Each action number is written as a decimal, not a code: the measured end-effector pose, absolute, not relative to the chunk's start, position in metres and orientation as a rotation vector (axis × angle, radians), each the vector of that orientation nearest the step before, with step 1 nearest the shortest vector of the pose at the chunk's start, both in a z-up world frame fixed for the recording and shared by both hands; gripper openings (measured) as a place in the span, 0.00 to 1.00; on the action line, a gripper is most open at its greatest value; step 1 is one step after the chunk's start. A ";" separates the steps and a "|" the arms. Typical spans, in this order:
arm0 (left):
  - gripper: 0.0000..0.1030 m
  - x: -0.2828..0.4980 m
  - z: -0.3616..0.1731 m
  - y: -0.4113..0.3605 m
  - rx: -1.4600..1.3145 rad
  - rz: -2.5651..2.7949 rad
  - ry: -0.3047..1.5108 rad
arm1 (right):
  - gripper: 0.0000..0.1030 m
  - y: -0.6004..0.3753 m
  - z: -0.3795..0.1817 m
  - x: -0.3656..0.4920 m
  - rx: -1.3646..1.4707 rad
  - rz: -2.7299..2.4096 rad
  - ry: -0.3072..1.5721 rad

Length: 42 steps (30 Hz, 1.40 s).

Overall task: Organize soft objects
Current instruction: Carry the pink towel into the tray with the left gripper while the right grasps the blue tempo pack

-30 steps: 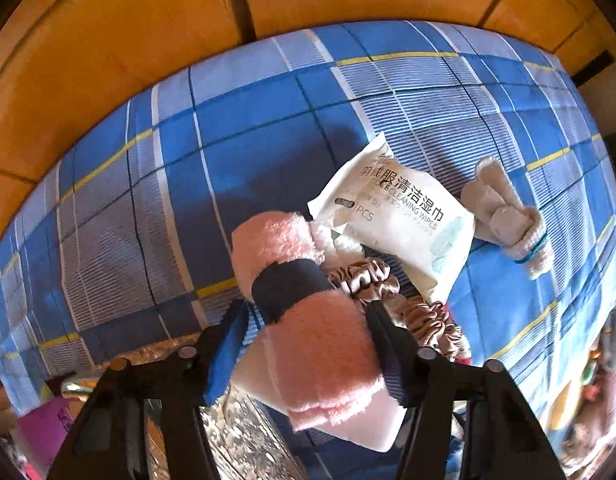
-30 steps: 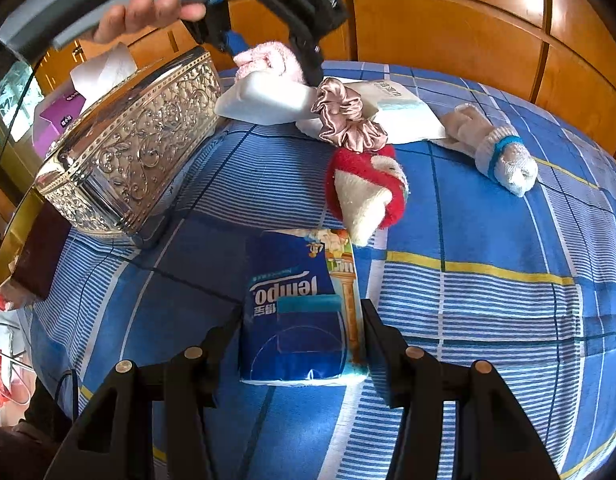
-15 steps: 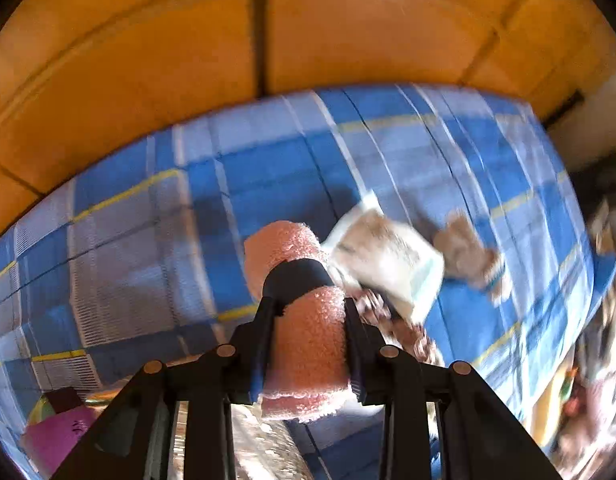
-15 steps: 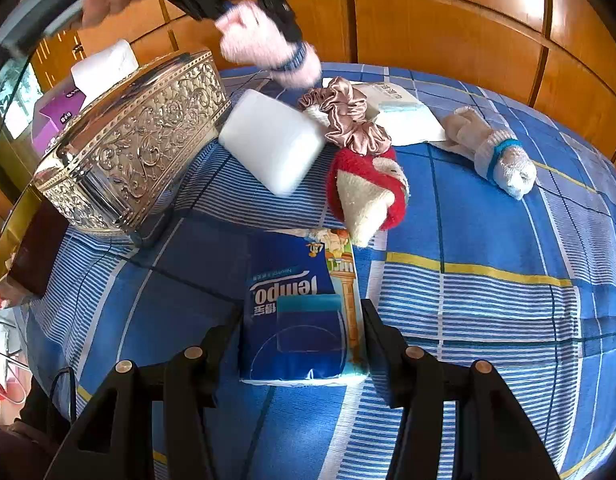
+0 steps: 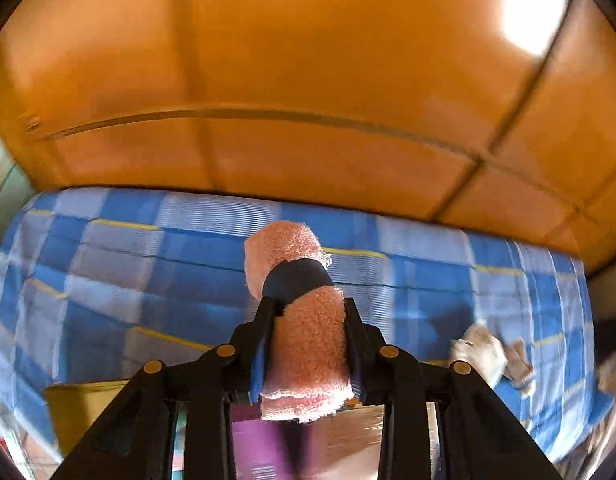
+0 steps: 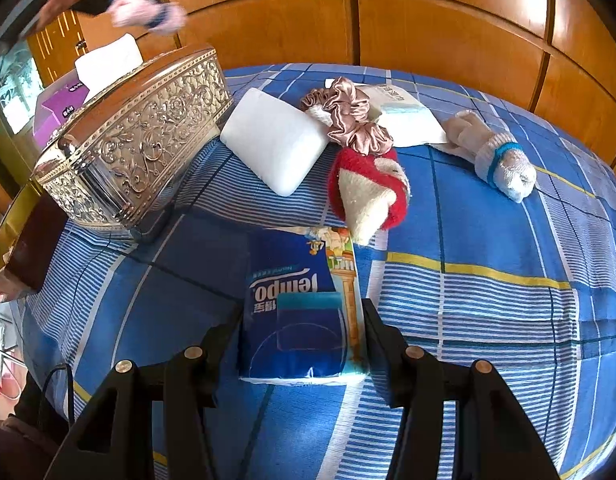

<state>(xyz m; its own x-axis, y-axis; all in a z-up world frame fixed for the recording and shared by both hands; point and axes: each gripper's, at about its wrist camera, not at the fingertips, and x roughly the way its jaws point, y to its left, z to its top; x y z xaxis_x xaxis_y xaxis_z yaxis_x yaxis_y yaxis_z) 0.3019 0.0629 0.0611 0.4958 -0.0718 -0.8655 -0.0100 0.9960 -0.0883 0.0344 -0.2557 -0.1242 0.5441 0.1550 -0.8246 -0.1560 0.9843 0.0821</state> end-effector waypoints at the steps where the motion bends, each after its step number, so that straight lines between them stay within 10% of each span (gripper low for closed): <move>1: 0.31 0.298 0.064 0.077 -0.093 -0.017 1.039 | 0.53 -0.255 -0.124 0.034 -0.005 0.184 0.976; 12: 0.32 0.173 0.034 0.234 -0.197 0.161 0.945 | 0.53 -0.250 -0.124 0.028 -0.023 0.168 0.969; 26: 0.34 0.150 -0.074 0.242 -0.221 0.134 0.988 | 0.52 -0.232 -0.119 0.035 -0.038 0.119 0.996; 33: 0.59 0.155 -0.079 0.240 -0.258 0.104 0.977 | 0.52 -0.225 -0.118 0.037 -0.047 0.097 1.008; 42: 0.68 0.084 -0.063 0.230 -0.233 0.216 0.903 | 0.52 -0.225 -0.118 0.039 -0.038 0.095 1.008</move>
